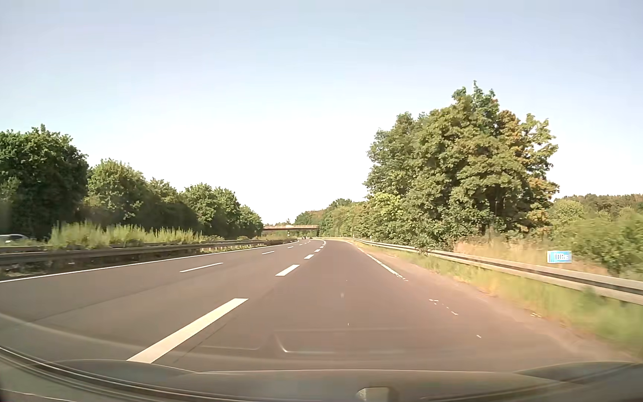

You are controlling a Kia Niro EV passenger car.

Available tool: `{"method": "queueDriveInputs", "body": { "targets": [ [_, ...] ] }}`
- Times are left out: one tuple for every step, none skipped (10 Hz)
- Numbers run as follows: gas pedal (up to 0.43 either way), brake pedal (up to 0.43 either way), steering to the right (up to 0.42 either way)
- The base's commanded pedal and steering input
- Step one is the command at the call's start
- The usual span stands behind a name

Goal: Follow the waypoints while adhering to traffic rules and regulations

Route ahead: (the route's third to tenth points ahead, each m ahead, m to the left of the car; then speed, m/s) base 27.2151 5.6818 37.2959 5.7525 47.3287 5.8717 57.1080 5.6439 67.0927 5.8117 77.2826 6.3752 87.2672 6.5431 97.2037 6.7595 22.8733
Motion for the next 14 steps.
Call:
{"method": "queueDriveInputs", "body": {
  "targets": [
    [0.843,0.03,-0.008],
    [0.843,0.03,-0.007],
    [0.843,0.03,-0.008],
    [0.843,0.03,-0.007],
    [0.843,0.03,-0.008],
    [0.843,0.03,-0.008],
    [0.843,0.03,-0.008],
    [0.843,0.03,-0.008],
    [0.843,0.03,-0.008],
    [0.843,0.03,-0.007],
    [0.843,0.03,-0.007],
    [0.843,0.03,-0.007],
    [0.843,0.024,-0.007],
    [0.843,0.03,-0.007]
  ]
}}
